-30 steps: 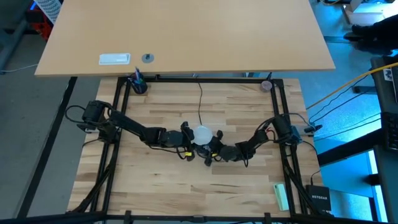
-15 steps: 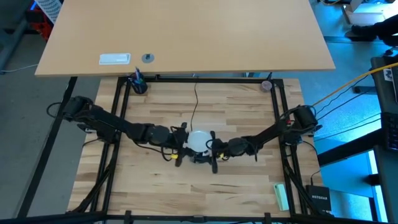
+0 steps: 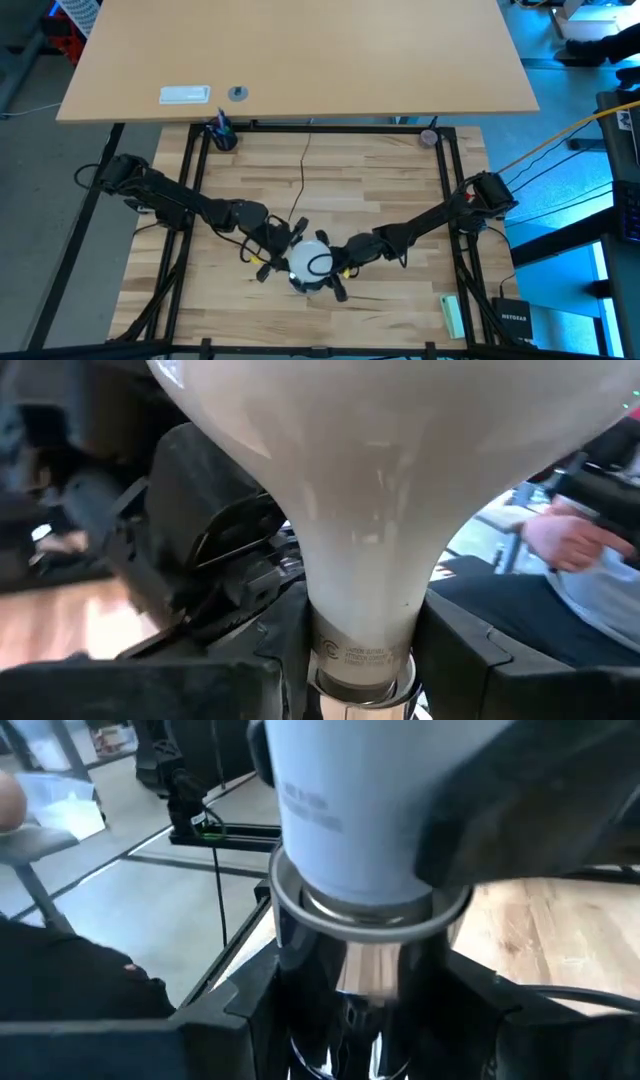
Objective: Screw lightbulb
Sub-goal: Insert the lightbulb on the lamp
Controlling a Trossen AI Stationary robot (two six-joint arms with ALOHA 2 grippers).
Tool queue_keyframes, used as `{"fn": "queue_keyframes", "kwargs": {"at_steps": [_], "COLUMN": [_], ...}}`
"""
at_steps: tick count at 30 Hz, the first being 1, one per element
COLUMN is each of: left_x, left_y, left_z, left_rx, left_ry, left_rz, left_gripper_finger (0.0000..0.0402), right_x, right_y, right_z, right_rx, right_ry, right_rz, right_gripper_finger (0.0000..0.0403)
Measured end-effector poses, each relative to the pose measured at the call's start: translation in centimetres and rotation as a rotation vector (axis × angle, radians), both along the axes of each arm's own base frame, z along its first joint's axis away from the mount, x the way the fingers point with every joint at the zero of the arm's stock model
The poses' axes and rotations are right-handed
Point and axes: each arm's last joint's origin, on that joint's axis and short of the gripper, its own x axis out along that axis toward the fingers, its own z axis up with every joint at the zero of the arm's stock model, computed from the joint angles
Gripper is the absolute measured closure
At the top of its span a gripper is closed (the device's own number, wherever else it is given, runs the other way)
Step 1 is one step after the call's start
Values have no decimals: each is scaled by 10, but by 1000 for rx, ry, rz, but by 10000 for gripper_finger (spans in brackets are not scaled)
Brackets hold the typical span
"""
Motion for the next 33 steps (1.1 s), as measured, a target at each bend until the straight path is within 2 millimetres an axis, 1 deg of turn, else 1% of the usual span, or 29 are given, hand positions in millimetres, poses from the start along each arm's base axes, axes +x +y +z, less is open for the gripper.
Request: {"fn": "queue_keyframes", "kwargs": {"at_steps": [5,11,15,18,27,30,33], "left_x": [0,0,-3,-9,-33,-40,-43], "left_y": [0,3,11,16,24,25,25], "left_z": [1,-2,1,7,28,31,30], "left_rx": [21,-14,-22,-26,25,12,-40], "left_ry": [-31,17,61,96,135,165,241], "left_rz": [-22,-5,21,46,120,124,135], "left_gripper_finger": [271,183,152,144,143,142,144], "right_x": [2,2,2,2,2,2,2], "right_y": [0,-1,-2,-3,-5,-5,-5], "right_z": [1,0,-2,-2,2,4,4], "right_rx": [-11,-24,-23,-29,-28,-21,-22], "right_ry": [25,39,61,64,47,34,33], "right_rz": [-4,-50,-98,-134,-186,-186,-191], "right_gripper_finger": [223,223,223,223,223,223,223]}}
